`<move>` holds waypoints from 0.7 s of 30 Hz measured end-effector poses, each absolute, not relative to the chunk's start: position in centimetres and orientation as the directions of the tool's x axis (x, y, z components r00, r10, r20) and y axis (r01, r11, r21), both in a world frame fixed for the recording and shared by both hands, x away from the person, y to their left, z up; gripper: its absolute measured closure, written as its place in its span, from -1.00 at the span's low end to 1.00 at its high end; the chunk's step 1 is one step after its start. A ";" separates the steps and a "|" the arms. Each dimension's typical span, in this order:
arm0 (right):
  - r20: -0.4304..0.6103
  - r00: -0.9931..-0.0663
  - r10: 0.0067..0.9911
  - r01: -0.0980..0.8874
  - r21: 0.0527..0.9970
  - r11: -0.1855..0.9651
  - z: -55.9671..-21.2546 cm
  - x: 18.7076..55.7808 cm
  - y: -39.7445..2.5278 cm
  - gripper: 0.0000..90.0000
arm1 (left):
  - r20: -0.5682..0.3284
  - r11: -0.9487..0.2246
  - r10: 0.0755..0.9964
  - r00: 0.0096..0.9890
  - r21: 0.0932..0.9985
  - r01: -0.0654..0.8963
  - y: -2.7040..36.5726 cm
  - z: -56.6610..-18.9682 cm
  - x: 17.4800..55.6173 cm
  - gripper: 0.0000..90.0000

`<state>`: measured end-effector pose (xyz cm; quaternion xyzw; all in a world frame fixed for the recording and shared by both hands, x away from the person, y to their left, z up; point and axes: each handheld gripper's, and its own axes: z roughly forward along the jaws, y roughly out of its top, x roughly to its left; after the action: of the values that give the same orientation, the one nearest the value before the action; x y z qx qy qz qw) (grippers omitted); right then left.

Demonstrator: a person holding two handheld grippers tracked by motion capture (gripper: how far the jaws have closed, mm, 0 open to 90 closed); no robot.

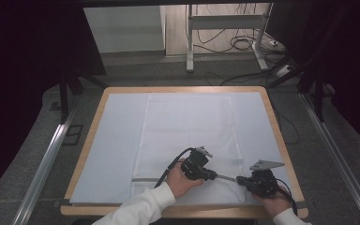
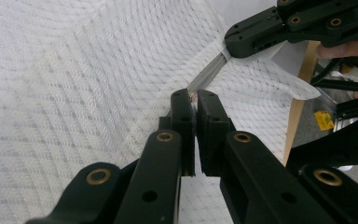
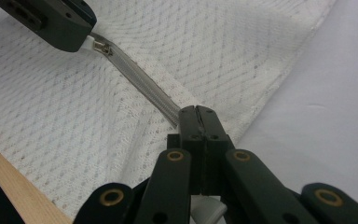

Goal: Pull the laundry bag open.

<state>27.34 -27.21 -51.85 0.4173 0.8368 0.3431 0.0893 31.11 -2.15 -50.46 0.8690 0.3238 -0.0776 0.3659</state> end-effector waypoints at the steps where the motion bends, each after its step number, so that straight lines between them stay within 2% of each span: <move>1: 0.137 -0.636 0.760 0.637 0.649 0.416 -51.8 27.3 -27.2 1.00 | -0.372 -0.522 0.506 0.778 0.586 0.620 -2.2 -50.5 31.1 0.94; 21: 0.129 -0.640 0.757 0.631 0.650 0.423 -51.8 27.3 -27.2 1.00 | -0.373 -0.503 0.522 0.767 0.592 0.630 0.2 -50.4 30.9 0.94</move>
<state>27.31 -27.17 -51.84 0.4141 0.8384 0.3422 0.0920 30.91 0.23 -50.43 0.8638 0.3332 -0.0729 0.3709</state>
